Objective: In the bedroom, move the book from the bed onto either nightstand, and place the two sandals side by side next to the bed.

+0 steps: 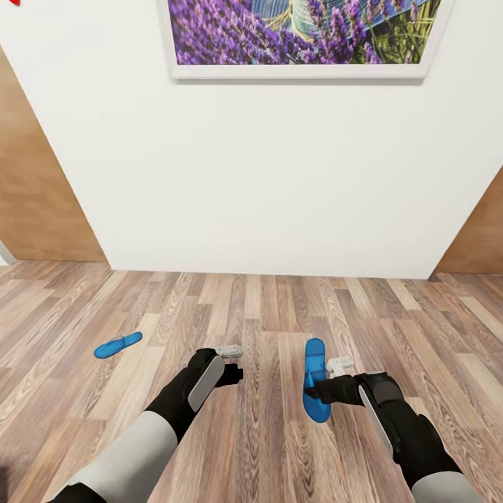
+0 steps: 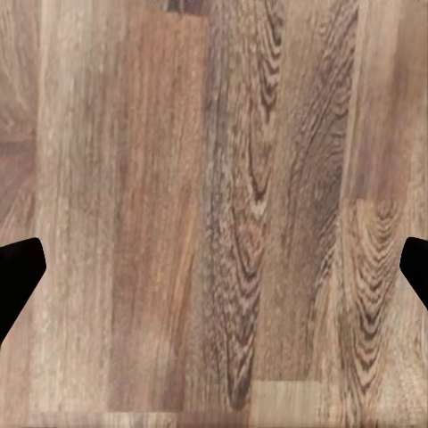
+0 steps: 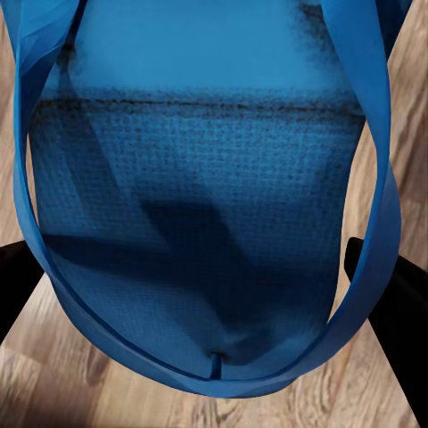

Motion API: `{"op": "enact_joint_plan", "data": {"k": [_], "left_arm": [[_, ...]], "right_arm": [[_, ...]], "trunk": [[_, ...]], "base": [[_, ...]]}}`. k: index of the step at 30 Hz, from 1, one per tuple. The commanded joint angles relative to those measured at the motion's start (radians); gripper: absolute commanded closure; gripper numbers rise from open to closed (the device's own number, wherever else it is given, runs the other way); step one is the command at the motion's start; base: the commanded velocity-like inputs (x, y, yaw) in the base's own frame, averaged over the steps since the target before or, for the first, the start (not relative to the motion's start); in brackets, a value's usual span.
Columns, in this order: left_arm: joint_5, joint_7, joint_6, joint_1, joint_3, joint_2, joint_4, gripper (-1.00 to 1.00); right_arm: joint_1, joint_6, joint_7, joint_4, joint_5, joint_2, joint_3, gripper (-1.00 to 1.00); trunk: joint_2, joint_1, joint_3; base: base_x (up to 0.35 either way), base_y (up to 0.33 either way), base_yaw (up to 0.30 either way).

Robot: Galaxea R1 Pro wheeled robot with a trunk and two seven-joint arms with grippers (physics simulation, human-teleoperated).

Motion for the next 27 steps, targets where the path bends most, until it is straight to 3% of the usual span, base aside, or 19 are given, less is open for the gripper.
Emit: {"op": "enact_joint_plan", "data": {"k": [1, 27], "left_arm": [[0.01, 0.01, 0.001, -0.001, -0.001, 0.0, -0.001, -1.0], [0.01, 0.01, 0.003, -0.001, -0.002, 0.0, -0.001, -1.0]], "right_arm": [[-0.001, 0.003, 0.006, -0.001, 0.008, -0.001, 0.001, 1.0], [-0.001, 0.003, 0.007, -0.002, 0.008, -0.002, 0.001, 1.0]], "trunk": [[0.0, 0.0, -0.001], [0.0, 0.0, -0.001]], "base": [[0.074, 0.0, 0.0], [0.074, 0.0, 0.0]]}}
